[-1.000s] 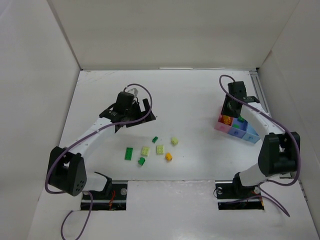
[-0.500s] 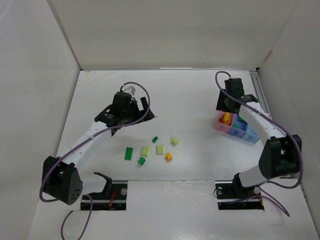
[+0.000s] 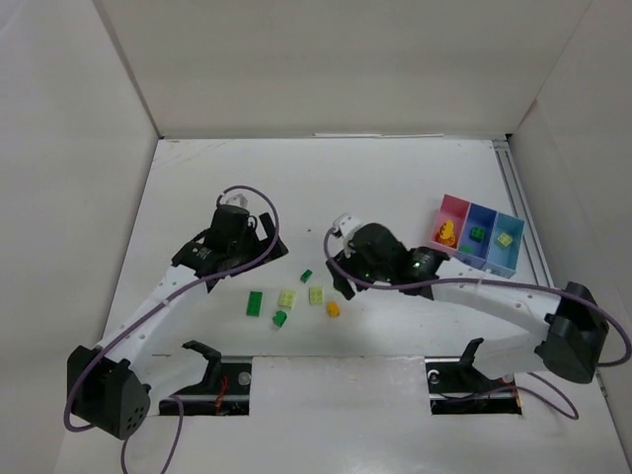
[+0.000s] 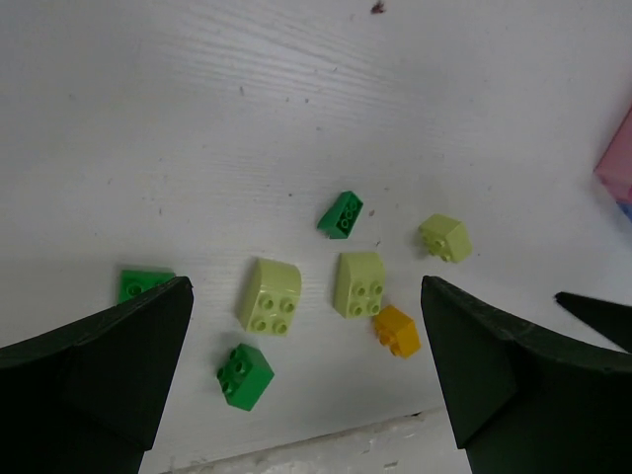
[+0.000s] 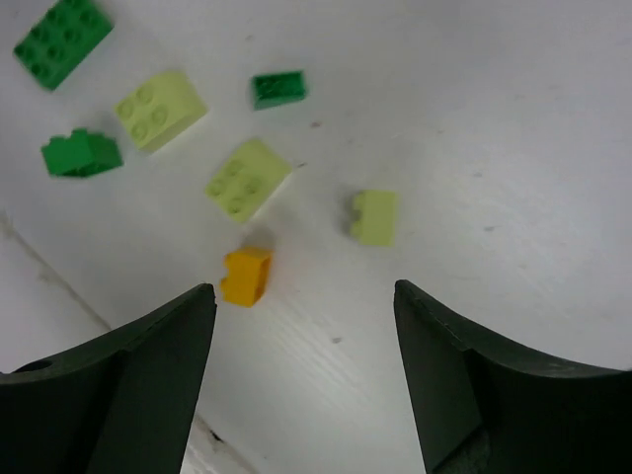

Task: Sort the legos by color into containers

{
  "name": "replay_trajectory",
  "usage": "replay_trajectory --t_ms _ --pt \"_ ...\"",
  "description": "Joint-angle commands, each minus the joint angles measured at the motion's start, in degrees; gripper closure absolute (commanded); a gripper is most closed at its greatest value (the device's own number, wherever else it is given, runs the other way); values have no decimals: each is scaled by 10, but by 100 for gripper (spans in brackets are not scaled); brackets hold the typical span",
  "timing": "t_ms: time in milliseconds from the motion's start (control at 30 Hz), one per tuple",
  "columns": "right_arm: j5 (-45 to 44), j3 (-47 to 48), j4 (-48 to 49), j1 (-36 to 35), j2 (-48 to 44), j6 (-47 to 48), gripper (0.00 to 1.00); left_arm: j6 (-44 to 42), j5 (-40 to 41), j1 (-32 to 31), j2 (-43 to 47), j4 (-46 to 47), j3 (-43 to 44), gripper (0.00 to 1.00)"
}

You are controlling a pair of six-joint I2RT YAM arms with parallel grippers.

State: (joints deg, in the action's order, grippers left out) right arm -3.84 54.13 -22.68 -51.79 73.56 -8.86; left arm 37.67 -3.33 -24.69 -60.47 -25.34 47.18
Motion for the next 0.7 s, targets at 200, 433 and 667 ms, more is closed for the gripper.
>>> replay_trajectory --t_ms 200,433,667 --pt "7 -13 77 -112 105 -19 21 64 18 -2 94 -59 -53 0" --pt "-16 -21 96 -123 155 -19 25 85 24 -2 120 -81 -66 0" --pt "-28 -15 91 -123 183 -37 46 90 29 -2 126 -87 -66 0"
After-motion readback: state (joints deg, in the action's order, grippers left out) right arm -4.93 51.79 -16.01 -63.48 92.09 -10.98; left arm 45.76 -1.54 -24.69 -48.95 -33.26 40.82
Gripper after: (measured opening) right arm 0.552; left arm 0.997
